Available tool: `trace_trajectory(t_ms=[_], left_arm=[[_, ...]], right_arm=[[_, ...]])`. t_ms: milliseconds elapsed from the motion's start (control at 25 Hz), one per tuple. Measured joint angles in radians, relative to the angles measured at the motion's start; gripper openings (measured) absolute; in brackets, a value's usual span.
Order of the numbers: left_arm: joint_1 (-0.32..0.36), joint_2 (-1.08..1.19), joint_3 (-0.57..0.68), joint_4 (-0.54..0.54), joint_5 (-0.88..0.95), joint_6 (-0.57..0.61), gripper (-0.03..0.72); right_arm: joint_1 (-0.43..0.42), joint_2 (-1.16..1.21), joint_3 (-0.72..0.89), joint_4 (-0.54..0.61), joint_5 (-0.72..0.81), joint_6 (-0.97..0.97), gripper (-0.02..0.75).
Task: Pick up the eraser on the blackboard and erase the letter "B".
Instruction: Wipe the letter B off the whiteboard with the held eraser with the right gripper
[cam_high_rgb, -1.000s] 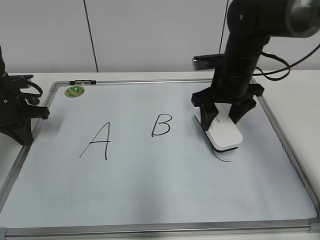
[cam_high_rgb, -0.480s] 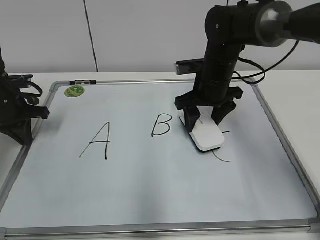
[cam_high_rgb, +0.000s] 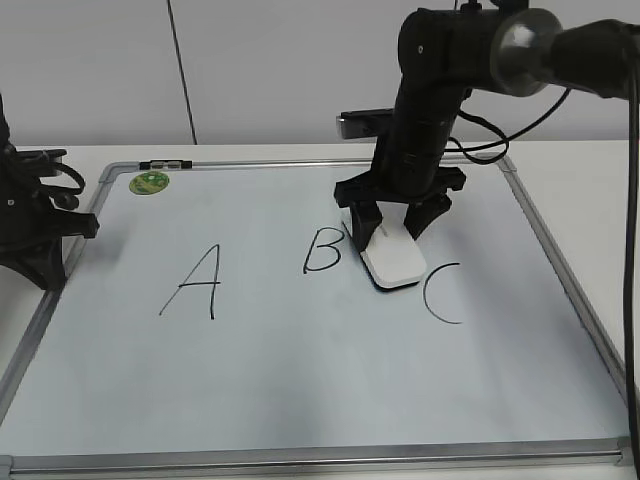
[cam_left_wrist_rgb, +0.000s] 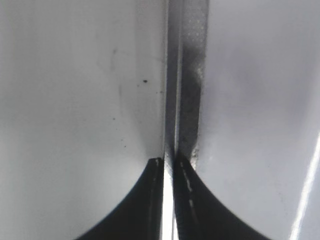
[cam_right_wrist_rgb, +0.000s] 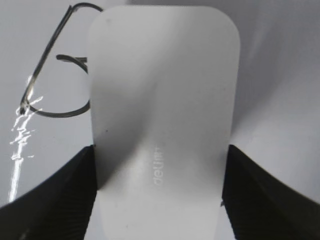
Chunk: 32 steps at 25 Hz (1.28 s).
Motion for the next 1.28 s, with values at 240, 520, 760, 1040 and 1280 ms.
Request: trace_trajectory(t_ms=[240, 520, 760, 1040, 1280], left_arm=[[0.0, 0.0, 0.0, 0.0, 0.002, 0.0, 0.029], [0.0, 0.0, -0.002, 0.0, 0.004, 0.0, 0.029], [0.0, 0.0, -0.002, 0.0, 0.005, 0.0, 0.029], [0.0, 0.0, -0.002, 0.0, 0.005, 0.0, 0.029], [0.0, 0.0, -0.002, 0.0, 0.005, 0.0, 0.029]], right_arm=[[0.0, 0.012, -0.04, 0.0, 0.002, -0.002, 0.54], [0.0, 0.07, -0.114, 0.021, 0.002, -0.007, 0.54], [0.0, 0.089, -0.141, 0.027, 0.012, -0.013, 0.54], [0.0, 0.128, -0.197, 0.055, 0.034, -0.017, 0.54], [-0.002, 0.136, -0.206, 0.075, 0.038, -0.019, 0.54]])
